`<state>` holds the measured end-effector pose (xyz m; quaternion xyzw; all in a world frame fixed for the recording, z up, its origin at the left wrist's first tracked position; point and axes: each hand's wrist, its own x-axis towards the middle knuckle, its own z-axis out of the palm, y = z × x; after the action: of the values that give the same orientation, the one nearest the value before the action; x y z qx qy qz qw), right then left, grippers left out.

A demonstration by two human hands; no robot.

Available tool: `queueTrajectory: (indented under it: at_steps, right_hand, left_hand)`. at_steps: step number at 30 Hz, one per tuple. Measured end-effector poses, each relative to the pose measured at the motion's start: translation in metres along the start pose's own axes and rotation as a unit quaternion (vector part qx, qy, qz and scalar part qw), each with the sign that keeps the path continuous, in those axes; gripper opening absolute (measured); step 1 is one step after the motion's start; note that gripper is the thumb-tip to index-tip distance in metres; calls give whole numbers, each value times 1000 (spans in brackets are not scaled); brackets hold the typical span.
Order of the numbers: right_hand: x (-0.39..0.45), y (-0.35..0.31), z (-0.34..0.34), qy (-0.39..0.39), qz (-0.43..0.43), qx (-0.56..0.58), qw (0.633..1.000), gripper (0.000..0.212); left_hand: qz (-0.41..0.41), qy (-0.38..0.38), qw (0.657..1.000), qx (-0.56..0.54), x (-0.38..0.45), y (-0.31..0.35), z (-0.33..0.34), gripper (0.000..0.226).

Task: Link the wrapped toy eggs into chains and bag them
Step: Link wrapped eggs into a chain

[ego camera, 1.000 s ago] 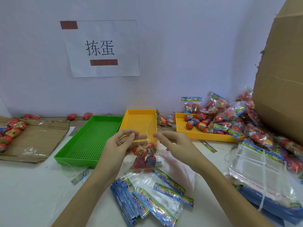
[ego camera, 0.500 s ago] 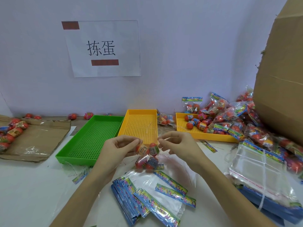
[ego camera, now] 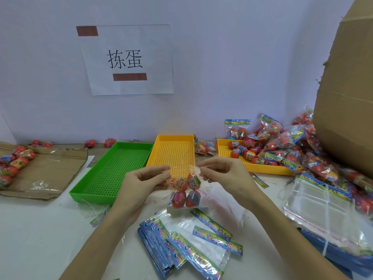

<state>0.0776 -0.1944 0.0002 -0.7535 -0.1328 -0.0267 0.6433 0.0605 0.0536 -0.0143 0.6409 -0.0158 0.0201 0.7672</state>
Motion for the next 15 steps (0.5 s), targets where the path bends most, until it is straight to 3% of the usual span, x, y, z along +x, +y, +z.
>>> queueTrajectory:
  at_steps: [15]
  right_hand:
    - [0,0,-5,-20,-33,40,998,17]
  left_hand:
    - [73,-17,997,16,-2,7,-1,23]
